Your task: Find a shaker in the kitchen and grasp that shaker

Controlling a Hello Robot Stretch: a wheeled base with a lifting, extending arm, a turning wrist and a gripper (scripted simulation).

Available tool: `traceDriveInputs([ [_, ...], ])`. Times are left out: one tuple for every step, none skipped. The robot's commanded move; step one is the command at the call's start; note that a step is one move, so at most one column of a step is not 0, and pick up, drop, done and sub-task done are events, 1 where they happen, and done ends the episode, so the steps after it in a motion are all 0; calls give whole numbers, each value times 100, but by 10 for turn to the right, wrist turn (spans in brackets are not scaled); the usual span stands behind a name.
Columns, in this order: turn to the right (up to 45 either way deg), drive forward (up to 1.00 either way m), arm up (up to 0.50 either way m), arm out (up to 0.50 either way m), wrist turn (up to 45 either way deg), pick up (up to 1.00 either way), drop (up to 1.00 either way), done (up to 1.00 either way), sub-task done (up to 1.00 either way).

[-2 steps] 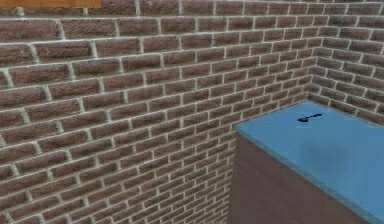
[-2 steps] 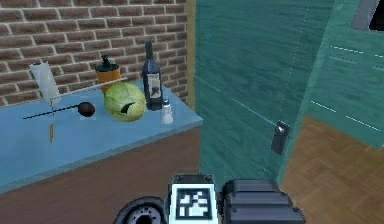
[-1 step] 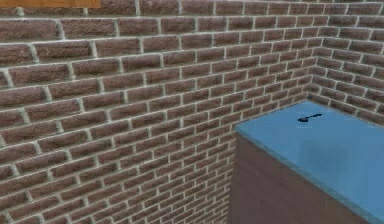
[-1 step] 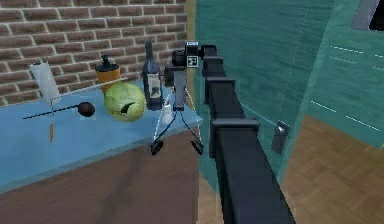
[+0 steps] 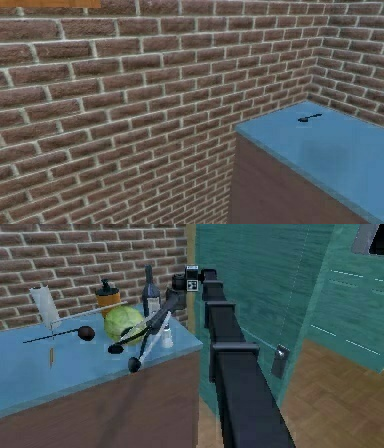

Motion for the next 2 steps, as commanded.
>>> traceDriveInputs([
  [0, 0, 0, 0, 450, 0, 0, 0, 0],
  [0, 0, 0, 0, 450, 0, 0, 0, 0],
])
